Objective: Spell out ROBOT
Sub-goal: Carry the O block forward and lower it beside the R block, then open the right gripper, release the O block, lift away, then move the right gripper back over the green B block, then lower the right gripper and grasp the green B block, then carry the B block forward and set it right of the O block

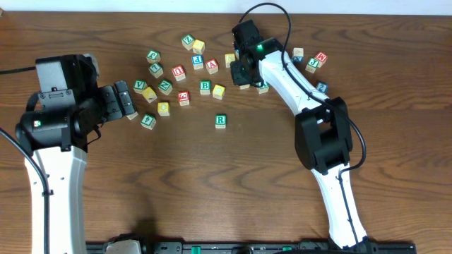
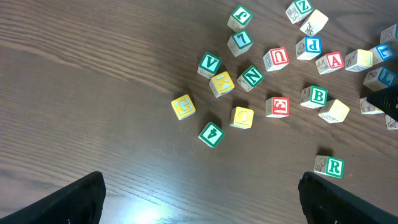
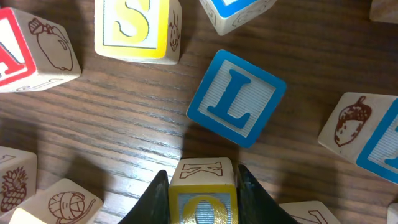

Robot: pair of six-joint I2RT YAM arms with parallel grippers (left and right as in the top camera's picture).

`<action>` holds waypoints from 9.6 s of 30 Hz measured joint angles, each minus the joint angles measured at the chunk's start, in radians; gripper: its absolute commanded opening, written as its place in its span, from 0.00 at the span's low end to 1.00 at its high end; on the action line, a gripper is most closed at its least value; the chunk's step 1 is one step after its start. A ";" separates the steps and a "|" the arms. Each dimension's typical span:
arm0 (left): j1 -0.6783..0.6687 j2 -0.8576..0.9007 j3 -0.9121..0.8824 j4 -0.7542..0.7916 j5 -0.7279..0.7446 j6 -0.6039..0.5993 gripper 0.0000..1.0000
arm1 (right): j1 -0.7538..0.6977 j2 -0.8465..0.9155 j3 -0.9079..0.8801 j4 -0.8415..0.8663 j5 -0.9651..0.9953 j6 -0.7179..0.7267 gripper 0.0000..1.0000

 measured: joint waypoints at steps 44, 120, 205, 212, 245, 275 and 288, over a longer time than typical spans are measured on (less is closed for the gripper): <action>0.000 0.000 0.000 0.000 0.000 0.000 0.98 | 0.179 -0.116 -0.145 -0.273 0.074 0.209 0.25; 0.000 0.000 0.000 0.000 0.000 0.000 0.98 | -0.313 -0.110 0.281 -0.378 -0.010 0.007 0.50; 0.000 0.000 0.000 0.000 0.000 0.000 0.98 | 0.186 0.137 0.269 -0.054 -0.085 0.068 0.51; 0.000 0.000 0.000 0.000 0.000 0.000 0.98 | 0.196 0.148 0.267 -0.047 -0.001 0.100 0.51; 0.000 0.000 0.000 0.000 0.000 0.000 0.98 | 0.222 0.099 0.257 -0.126 0.078 0.127 0.21; 0.000 0.001 0.000 0.000 0.000 0.000 0.98 | 0.115 -0.191 -0.140 -0.377 0.084 0.156 0.25; 0.000 0.001 0.000 0.000 0.000 0.000 0.98 | 0.111 -0.191 -0.282 -0.203 0.076 0.159 0.28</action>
